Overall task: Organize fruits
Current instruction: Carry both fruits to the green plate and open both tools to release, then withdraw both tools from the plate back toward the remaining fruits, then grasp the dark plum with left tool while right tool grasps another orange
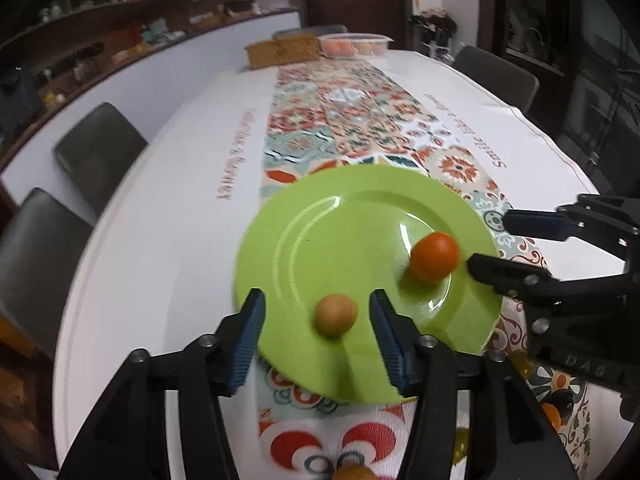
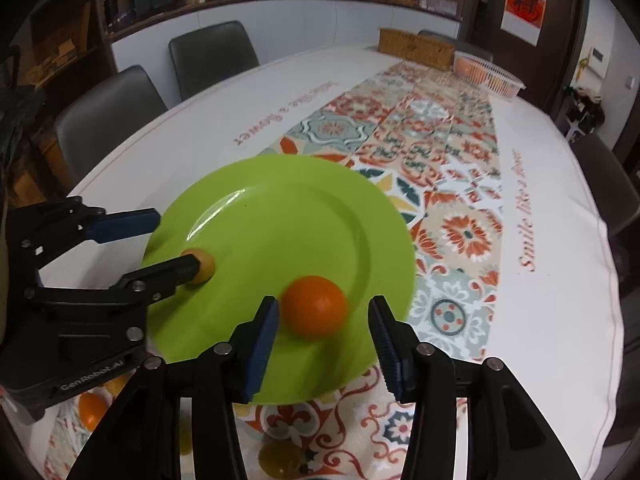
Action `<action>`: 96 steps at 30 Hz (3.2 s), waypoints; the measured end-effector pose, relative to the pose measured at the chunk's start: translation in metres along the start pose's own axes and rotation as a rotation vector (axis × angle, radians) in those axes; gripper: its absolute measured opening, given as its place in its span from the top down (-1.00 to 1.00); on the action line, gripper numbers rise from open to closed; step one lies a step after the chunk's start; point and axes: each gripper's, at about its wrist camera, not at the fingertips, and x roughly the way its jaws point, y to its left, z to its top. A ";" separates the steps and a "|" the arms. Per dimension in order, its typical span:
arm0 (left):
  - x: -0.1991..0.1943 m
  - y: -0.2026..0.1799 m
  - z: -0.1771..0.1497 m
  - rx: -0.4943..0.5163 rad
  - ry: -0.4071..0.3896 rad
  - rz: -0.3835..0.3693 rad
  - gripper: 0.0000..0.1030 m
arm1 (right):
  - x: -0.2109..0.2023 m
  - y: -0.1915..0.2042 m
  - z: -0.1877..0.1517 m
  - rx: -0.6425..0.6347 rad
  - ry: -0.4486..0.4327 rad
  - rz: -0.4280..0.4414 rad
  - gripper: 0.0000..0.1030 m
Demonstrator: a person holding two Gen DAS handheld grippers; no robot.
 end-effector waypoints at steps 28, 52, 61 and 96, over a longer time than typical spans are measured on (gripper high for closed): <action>-0.184 -0.072 -0.088 -0.103 -0.195 0.049 -0.83 | -0.175 -0.002 -0.104 0.074 -0.250 -0.084 -0.32; -0.129 -0.119 -0.136 -0.112 0.007 0.032 -0.86 | -0.147 -0.034 -0.188 0.202 -0.082 -0.141 -0.35; -0.106 -0.120 -0.140 -0.141 0.022 0.049 -0.83 | -0.126 -0.036 -0.189 0.149 -0.038 -0.156 -0.35; -0.052 -0.128 -0.130 -0.111 0.150 -0.073 0.42 | -0.065 -0.046 -0.169 0.110 0.052 -0.087 0.17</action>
